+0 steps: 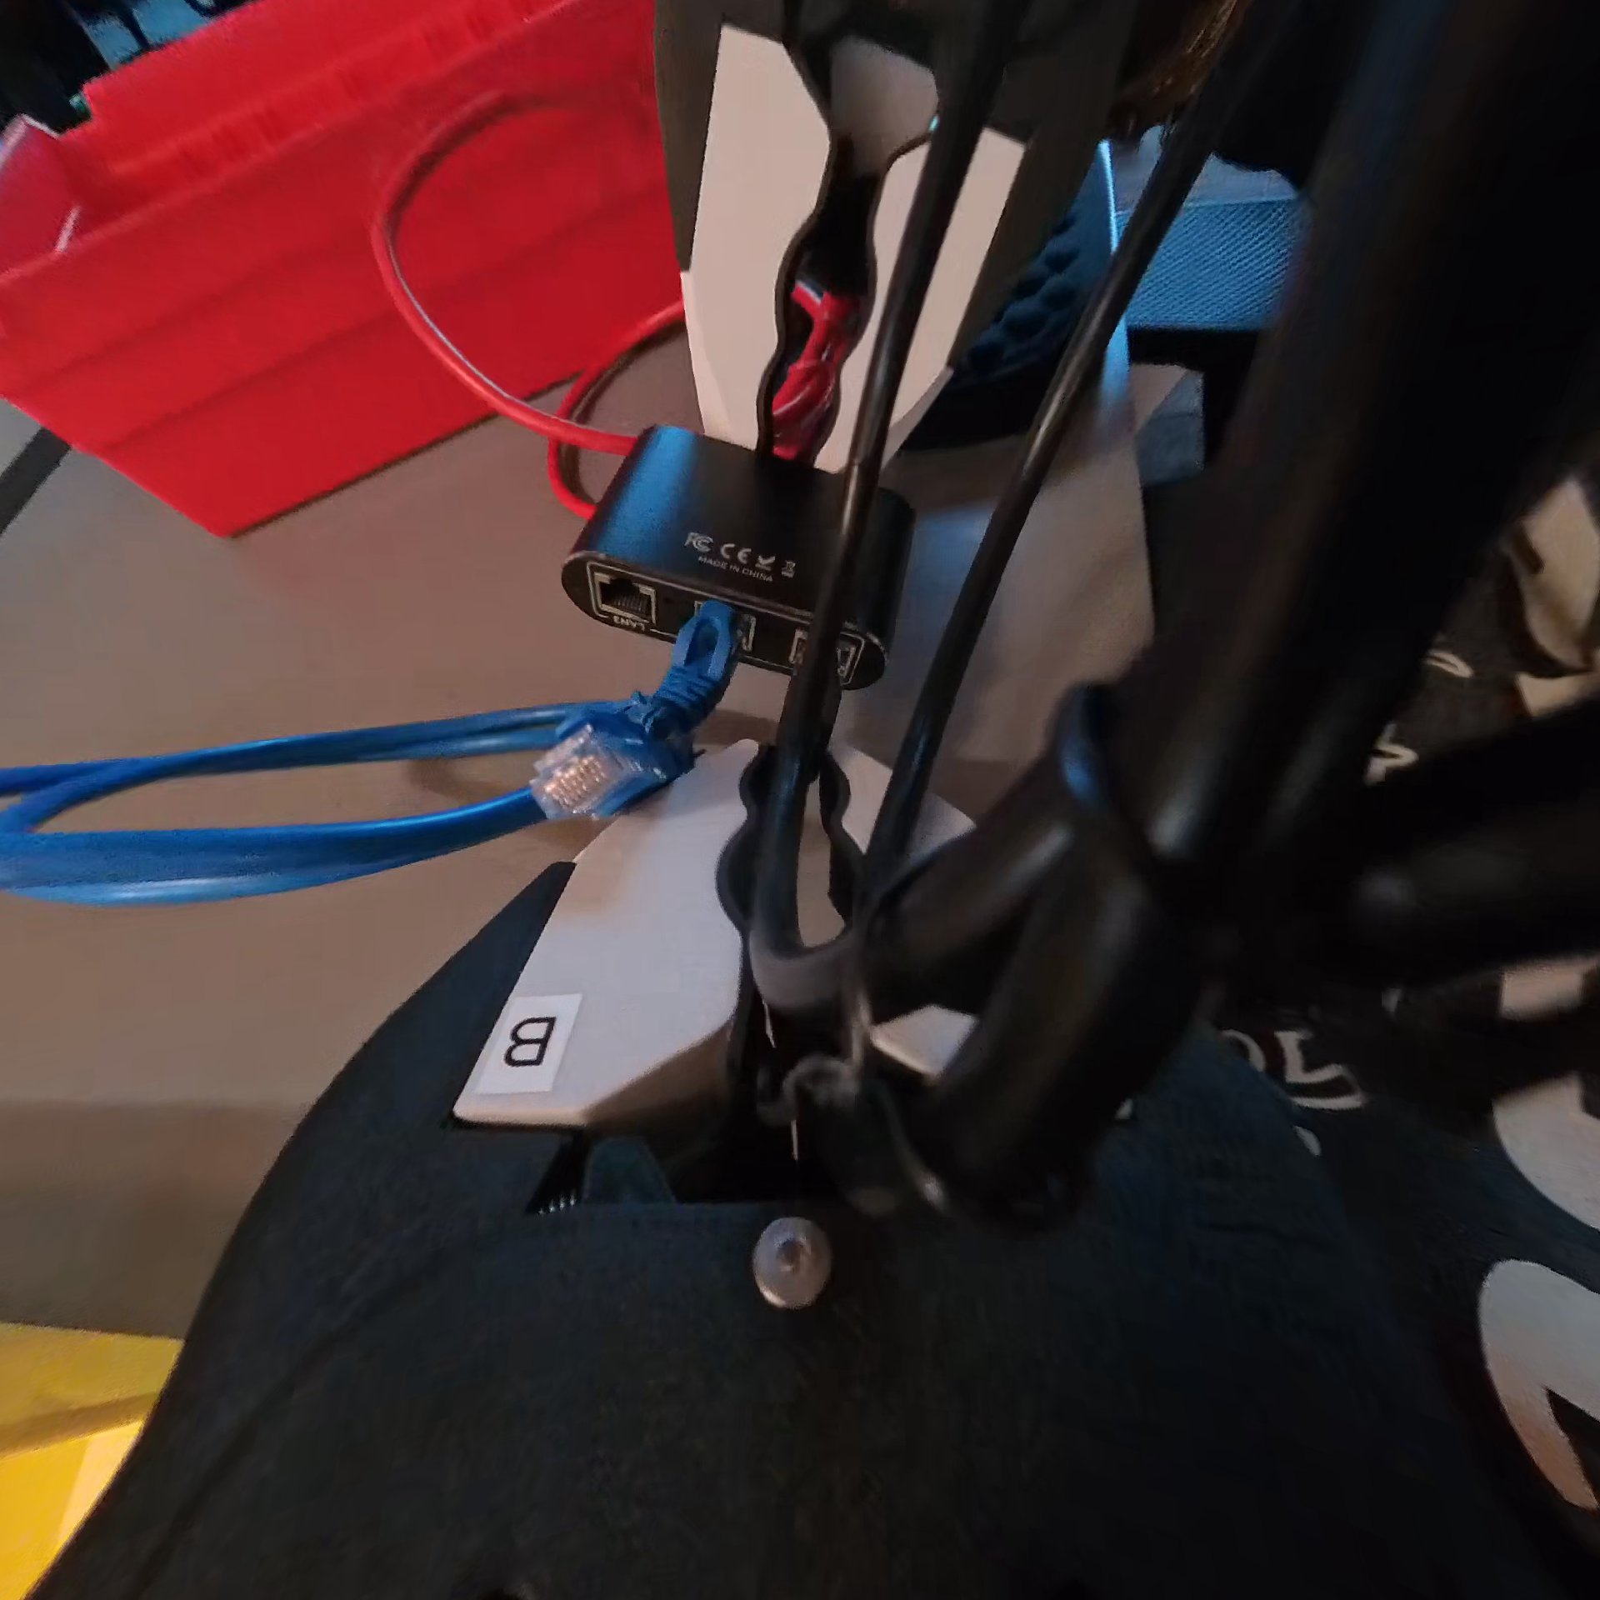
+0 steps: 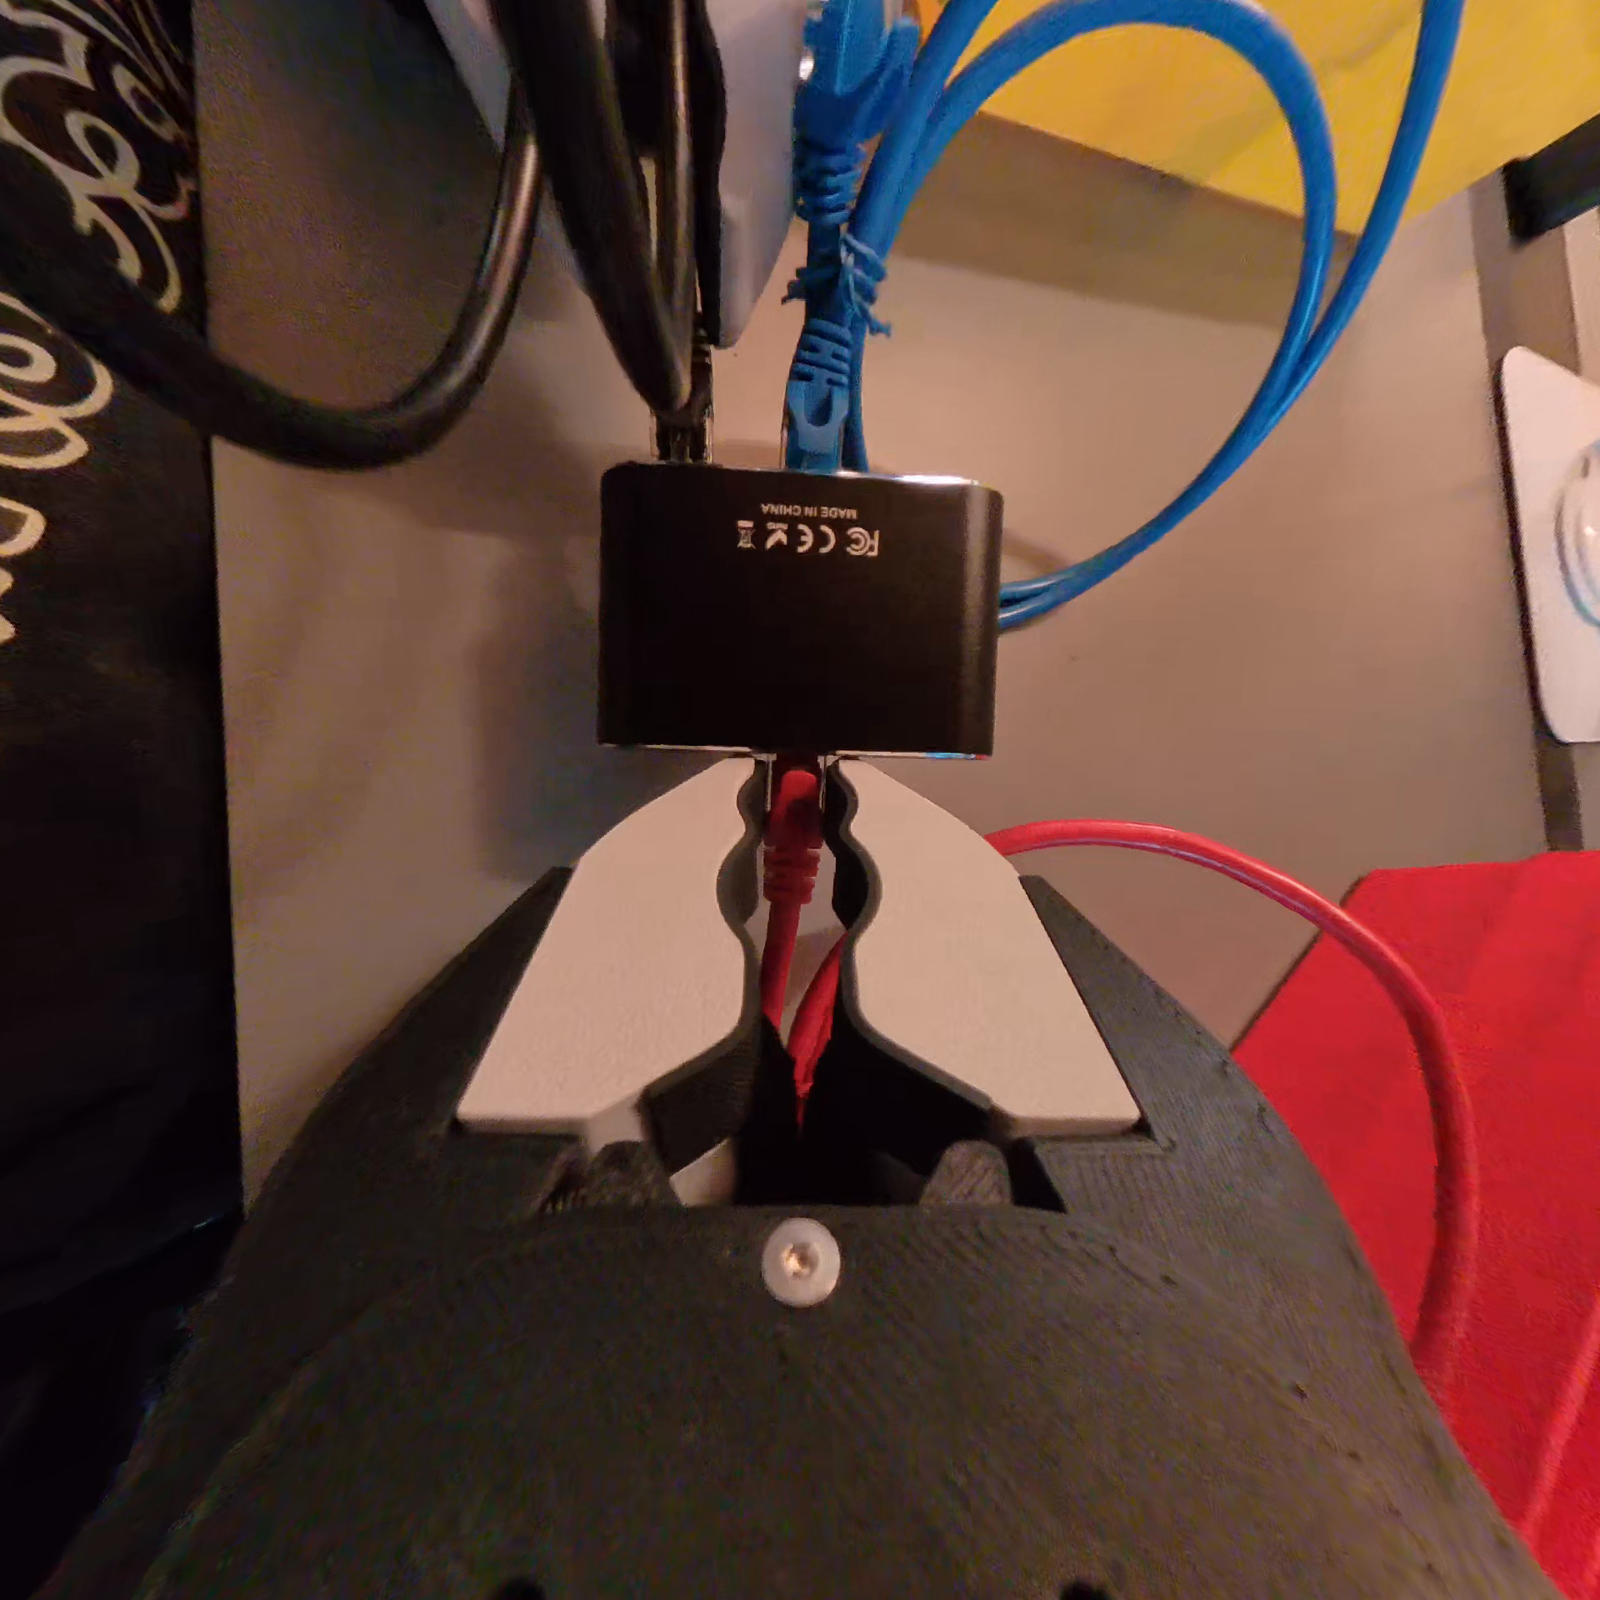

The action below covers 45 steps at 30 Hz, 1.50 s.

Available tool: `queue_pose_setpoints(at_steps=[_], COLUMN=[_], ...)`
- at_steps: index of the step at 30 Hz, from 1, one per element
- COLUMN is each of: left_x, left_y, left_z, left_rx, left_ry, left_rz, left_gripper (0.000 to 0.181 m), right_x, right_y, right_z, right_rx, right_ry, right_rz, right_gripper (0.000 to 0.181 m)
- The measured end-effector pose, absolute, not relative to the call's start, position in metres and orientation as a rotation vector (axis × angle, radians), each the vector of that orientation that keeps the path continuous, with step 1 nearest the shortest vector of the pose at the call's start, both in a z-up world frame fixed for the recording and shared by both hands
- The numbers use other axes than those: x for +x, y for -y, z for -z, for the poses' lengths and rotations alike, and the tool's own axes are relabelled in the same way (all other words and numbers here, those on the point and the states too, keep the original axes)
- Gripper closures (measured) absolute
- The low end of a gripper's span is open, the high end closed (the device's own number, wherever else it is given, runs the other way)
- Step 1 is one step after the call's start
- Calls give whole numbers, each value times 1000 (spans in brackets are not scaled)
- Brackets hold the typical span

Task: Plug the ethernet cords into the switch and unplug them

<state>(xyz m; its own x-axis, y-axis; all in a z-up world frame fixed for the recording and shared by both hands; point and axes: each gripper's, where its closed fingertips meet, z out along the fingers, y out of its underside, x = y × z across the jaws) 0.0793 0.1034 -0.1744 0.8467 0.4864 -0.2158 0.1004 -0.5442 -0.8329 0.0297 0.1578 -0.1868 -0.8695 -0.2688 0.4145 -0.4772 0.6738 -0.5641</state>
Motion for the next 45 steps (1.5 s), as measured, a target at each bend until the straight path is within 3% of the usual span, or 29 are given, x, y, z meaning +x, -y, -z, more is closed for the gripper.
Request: queue_pose_setpoints(at_steps=[1,11,16,20,29,45], left_x=[78,76,90,94,107,107], left_y=[-103,-102,-91,-50,-14,-21], left_z=[175,168,98,34,2,4], left_rx=[-2111,-2044,-1593,-1091,-757,-796], left_ry=[436,453,189,228,251,221], left_rz=[-532,-469,-651,-864,-855,-933], left_gripper=[171,168,153,151,81,78], right_x=[30,26,23,11,-57,-118], right_y=[-157,-153,-141,-135,-173,-270], right_z=[187,183,136,88,-20,-91], right_rx=[578,534,493,425,76,-251], right_ry=[2601,2566,2406,2287,1915,1606], right_rz=[-1005,-1065,-1306,-1437,-1693,-1881], right_gripper=[171,170,170,170,169,169])
